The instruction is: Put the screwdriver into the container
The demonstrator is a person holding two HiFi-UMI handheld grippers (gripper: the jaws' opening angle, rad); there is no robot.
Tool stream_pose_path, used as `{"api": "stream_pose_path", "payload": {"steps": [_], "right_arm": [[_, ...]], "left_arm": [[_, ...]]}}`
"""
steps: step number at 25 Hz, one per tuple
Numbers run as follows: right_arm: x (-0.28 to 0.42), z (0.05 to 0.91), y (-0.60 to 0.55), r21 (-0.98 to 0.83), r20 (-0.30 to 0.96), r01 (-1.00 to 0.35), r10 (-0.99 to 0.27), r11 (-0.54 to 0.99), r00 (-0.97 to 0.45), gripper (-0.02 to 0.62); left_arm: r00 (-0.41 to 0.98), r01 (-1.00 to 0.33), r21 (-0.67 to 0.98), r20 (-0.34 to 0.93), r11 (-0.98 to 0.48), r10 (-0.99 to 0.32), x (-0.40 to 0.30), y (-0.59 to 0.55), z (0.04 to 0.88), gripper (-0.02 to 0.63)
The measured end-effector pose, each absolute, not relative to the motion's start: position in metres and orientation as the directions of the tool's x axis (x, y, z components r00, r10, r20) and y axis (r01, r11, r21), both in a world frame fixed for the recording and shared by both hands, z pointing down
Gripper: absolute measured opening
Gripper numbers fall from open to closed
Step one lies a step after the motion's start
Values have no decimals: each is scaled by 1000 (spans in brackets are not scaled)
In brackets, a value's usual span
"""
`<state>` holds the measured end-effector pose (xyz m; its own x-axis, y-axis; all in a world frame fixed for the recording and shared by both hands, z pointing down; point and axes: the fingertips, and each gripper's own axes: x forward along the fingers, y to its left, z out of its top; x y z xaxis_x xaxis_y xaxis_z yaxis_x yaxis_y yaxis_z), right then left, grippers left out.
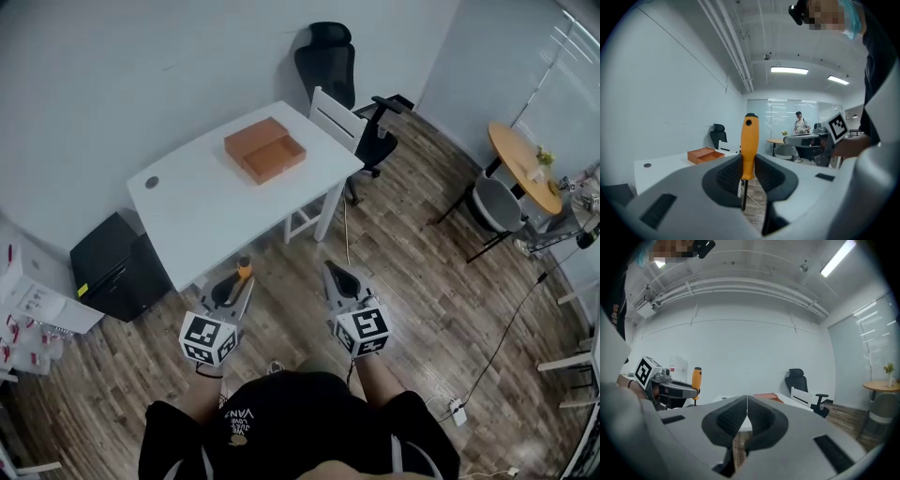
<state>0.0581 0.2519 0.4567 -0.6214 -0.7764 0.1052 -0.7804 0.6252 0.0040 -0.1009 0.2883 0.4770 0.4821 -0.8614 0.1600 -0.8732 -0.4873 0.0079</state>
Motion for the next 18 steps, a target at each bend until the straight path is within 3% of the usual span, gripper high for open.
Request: {"api": "stream_pose_path", "payload": {"steps": [18], "right_arm": [[51,454,143,2,100,-760,-756,650,-646,12]], "left_arm": [[427,-902,18,173,-431,-888,-116,185,482,84]]}}
